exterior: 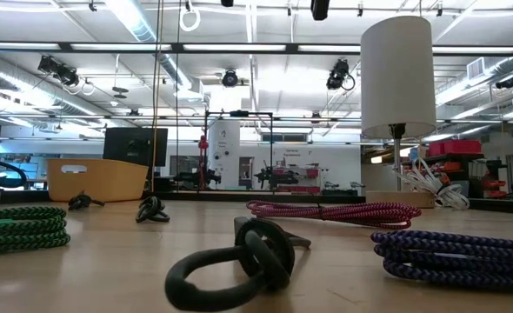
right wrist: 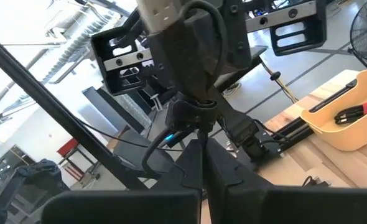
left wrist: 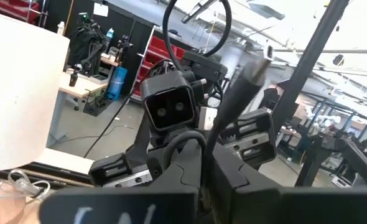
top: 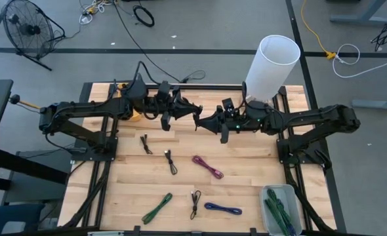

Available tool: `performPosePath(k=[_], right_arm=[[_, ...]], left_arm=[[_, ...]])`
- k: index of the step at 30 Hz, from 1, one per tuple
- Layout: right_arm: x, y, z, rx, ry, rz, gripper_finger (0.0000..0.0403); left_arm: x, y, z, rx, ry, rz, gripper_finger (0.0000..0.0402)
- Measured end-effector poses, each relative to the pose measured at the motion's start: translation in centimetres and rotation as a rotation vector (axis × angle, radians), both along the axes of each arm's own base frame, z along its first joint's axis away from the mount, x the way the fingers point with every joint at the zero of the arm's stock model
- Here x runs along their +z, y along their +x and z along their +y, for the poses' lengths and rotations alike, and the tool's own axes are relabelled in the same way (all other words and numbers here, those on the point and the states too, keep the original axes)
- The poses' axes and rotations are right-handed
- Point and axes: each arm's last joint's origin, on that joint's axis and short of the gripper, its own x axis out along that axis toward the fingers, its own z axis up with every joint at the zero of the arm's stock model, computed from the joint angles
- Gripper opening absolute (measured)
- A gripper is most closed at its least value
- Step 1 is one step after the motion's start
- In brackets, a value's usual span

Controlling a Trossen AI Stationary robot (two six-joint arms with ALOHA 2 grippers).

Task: Pick & Place USB Port
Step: Put the black charger cable into the yellow bin

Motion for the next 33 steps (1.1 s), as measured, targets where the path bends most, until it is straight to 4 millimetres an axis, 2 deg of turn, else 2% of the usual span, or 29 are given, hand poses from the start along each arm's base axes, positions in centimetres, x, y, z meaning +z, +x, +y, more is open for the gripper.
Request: performPosePath(k=[4,11,17,24,30,33], right_arm=[[0.0,0.0,0.1,0.023,-0.014,-0.004,0.0009],[0.1,0.0,0.2,0.071,-0.025,-0.011,0.0049],[0.1,0.0,0.2,0.09,-0.025,-0.008,0.0073],[-0.4,0.0,0.3,0.113,-0.018,0.04,0.0081],[-0.4,0.0,0.3,0.107,-0.014,0.036,0.0082],[-0.3,0.0,0.3,0.107,-0.013,0.035,0.0082]], left_arm=[[0.0,0.0,0.0,-0.005,0.001,0.0,0.0006],[-0.1,0.0,0.1,0.024,-0.013,0.007,0.0005],[0.0,-0.7,1.1,0.085,-0.018,0.04,0.0005],[0.2,-4.1,2.6,0.234,-0.037,0.203,0.0005],[-1.9,-8.6,3.3,0.469,-0.062,0.58,0.0005],[-3.0,-11.4,3.5,0.666,-0.131,0.774,0.0005]])
